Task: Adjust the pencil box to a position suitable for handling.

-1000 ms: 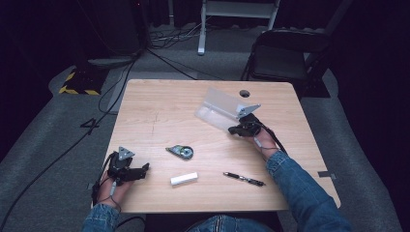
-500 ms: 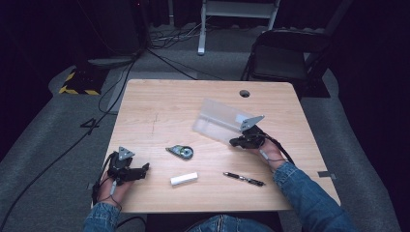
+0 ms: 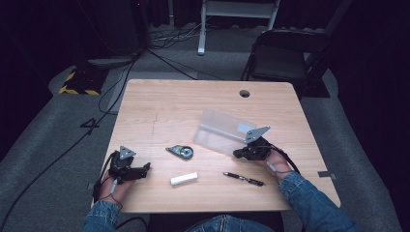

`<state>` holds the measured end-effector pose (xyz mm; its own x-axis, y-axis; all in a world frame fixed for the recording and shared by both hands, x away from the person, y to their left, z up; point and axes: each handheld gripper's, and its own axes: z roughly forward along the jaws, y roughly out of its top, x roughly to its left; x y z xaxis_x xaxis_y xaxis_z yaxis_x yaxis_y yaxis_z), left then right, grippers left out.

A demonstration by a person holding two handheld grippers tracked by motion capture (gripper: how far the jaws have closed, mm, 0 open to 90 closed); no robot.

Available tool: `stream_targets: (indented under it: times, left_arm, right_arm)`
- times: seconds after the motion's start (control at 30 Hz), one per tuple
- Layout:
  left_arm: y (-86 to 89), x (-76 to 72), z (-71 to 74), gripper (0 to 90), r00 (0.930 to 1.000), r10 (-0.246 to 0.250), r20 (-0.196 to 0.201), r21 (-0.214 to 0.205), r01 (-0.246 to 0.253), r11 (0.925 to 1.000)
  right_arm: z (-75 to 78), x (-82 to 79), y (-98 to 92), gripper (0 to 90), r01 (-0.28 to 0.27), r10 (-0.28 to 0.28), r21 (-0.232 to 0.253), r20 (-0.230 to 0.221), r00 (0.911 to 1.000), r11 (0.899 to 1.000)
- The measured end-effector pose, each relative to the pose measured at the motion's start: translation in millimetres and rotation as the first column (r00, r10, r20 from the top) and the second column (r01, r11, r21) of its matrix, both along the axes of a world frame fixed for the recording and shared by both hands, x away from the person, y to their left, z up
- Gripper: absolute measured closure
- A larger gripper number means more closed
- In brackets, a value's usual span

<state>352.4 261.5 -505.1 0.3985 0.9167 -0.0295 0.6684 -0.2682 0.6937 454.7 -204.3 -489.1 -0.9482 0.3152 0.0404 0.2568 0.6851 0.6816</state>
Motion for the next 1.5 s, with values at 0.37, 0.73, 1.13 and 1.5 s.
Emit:
stream_targets:
  times: [0.37,0.73,1.13,1.5]
  left_arm:
    - [0.3,2.9,0.0,14.6,0.9998,-0.019,0.0,0.004,0.019,0.9998]
    - [-0.3,4.5,0.1,14.6,0.9998,-0.02,0.0,0.007,0.02,0.9998]
    - [-0.2,4.5,0.2,14.6,0.9998,-0.022,0.0,0.01,0.022,0.9997]
    - [-0.2,4.5,0.2,14.6,0.9998,-0.022,0.0,0.01,0.022,0.9997]
  right_arm:
    - [1.8,-22.6,-10.1,87.3,-0.03,0.03,-0.021,-0.007,0.9995,0.999]
    - [2.7,-36.0,-16.3,85.9,-0.055,0.054,-0.029,-0.016,0.9984,0.998]
    - [12.1,-40.2,-22.0,69.8,-0.019,0.021,0.035,-0.038,0.9991,0.999]
    - [28.7,-64.2,-30.5,67.2,0.003,0.001,0.083,-0.05,0.9988,0.997]
